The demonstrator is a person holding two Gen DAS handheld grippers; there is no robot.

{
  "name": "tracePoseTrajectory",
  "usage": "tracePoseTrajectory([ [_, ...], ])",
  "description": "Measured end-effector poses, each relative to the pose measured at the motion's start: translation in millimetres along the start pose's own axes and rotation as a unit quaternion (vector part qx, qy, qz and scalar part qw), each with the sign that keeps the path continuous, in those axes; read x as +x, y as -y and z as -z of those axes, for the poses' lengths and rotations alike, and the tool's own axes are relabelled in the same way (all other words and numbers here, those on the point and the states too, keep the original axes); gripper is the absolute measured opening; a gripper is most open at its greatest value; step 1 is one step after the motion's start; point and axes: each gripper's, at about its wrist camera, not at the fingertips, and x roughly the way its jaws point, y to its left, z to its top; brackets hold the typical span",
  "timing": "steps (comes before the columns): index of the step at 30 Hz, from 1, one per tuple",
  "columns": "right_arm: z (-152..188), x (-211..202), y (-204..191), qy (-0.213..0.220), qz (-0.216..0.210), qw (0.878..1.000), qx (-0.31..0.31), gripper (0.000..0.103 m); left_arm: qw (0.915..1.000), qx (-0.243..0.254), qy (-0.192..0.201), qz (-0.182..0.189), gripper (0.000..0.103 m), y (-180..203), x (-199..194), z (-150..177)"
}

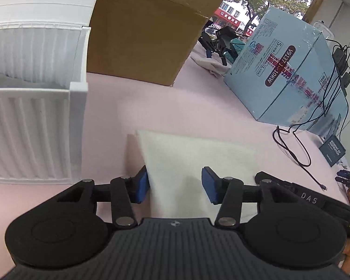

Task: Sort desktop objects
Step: 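Grasp the white napkin with the left gripper while the right gripper holds it, then lift the white napkin off the table with both grippers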

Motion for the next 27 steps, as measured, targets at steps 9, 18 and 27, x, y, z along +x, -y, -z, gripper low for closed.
tracePoseTrajectory([
  [9,-4.6,-8.6,11.7,0.027,0.003,0.999,0.038,0.056,0.9998,0.000,0.015,-0.016,0.024,-3.8,-0.6,3.6],
  [18,2.1,0.7,-3.6,-0.035,-0.076,0.996,-0.017,0.029,0.9998,0.016,0.013,0.000,0.018,0.8,0.6,8.7],
  [27,0.8,-4.8,7.7,-0.004,-0.090,0.995,0.047,0.011,0.9996,0.021,0.017,0.000,0.018,1.7,-0.1,10.3],
])
